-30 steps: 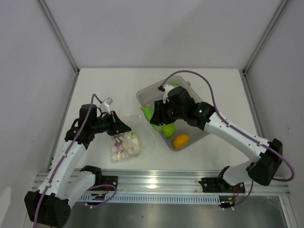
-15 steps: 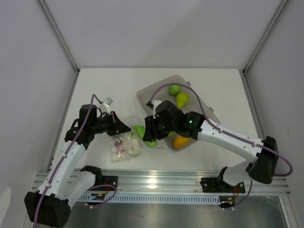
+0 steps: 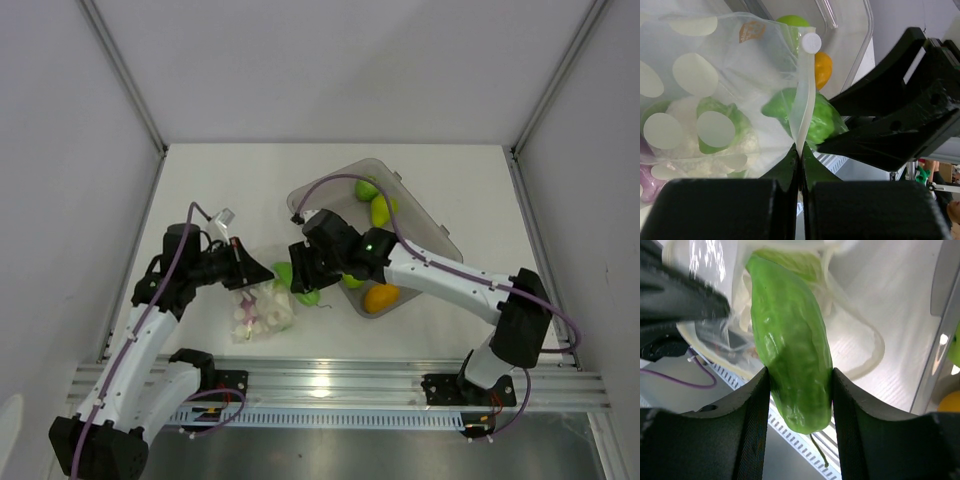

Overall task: Place the food in the zip-top bag and seal the zipper
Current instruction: Place the fake vegetable in the zipper food storage bag.

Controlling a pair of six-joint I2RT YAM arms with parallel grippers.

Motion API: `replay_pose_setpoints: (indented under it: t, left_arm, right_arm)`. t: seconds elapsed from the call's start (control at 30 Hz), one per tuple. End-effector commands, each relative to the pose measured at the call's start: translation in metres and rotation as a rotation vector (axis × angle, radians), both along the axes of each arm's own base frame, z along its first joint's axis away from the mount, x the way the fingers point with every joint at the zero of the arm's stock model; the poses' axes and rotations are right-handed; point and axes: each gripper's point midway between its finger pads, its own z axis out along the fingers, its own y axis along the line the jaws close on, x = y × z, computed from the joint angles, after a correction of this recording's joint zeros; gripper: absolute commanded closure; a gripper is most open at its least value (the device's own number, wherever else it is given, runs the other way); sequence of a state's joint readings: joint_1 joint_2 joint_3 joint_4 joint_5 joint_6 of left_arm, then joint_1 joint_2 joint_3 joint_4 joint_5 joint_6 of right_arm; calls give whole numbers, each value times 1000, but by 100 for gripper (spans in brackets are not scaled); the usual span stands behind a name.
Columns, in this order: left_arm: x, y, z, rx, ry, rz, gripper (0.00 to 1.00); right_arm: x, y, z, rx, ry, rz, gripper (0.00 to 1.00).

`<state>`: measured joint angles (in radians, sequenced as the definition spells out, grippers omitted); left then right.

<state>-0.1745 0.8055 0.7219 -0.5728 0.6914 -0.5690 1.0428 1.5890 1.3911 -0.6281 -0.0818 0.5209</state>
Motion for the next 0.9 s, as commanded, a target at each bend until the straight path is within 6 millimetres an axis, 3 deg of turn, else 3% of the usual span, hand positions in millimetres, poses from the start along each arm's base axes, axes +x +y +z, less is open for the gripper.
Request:
replay_pose_setpoints:
  t: [0.0,0.23,0.33,0.43,0.47,0.53,0.67,0.87]
  left_arm:
    - [-4,-2,15,-24,-27,-5,99]
    - [-10,-2,26,-36,-41,-10,99]
    - [-11,-2,31,-38,-47,-11,99]
    - [-12,-3,33,-43,-49,-14,99]
    - [-12,-3,33,-45,-49,-15,99]
    - [-11,-3,34,-45,-52,-15,99]
    - [-12,-2,31,-38,-49,-13,99]
    - [-11,-1,32,-30,-57,-11,99]
  right_arm:
    - [20,20,13,28,-46,-13,88]
    - [40,49,16,122,-36,-46,87]
    - [48,56,16,137,-71,-48,79]
    - [55,61,17,155,-96,-28,63]
    - [57,61,15,155,-100,-28,43]
    - [61,58,16,143,-109,-34,26]
    - [61,43,34,149,-138,-64,14]
    - [61,-6,57,149,-139,-169,11]
